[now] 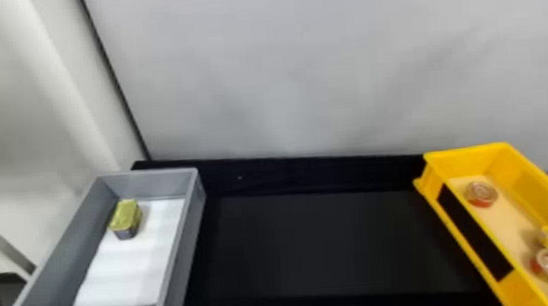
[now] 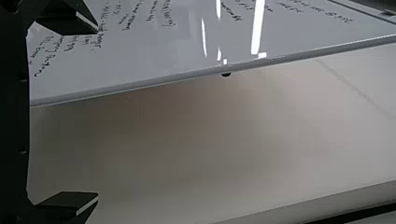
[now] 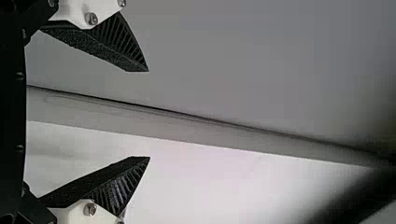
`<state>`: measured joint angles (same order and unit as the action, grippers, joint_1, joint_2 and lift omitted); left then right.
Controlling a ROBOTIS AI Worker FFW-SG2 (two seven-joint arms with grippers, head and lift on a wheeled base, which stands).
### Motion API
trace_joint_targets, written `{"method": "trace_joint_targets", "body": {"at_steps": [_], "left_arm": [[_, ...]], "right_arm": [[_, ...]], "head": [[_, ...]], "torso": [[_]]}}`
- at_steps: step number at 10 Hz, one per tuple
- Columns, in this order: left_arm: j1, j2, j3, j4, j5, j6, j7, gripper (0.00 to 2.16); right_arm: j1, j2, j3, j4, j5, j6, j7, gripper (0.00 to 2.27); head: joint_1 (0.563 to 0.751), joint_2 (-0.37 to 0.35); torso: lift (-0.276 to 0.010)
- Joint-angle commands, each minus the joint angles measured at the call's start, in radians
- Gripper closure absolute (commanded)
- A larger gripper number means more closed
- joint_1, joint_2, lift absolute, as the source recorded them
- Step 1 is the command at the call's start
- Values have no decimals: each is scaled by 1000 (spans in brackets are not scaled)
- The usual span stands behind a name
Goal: Pick up the round yellow can and place it in the yellow rectangular box
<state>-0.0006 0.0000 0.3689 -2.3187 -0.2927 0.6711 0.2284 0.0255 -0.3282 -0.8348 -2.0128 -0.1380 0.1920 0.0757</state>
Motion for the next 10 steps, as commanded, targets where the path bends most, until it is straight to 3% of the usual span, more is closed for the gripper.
{"method": "trace_joint_targets", "body": {"at_steps": [1,6,10], "left_arm": [[4,-3,7,-5,-2,3,0,35],[4,-3,12,-11,-5,6,0,35],[8,-3,16,-22,-8,7,0,35]], "right_arm": [[-13,-9,-3,-72,-35,0,-116,136],[-39,-84,-52,-211,-78,130,-157,124],[-36,-86,-73,-274,-92,278,-189,140]], "head": [[694,14],[694,14],[694,14]], "torso": [[-68],[-68],[-68]]}}
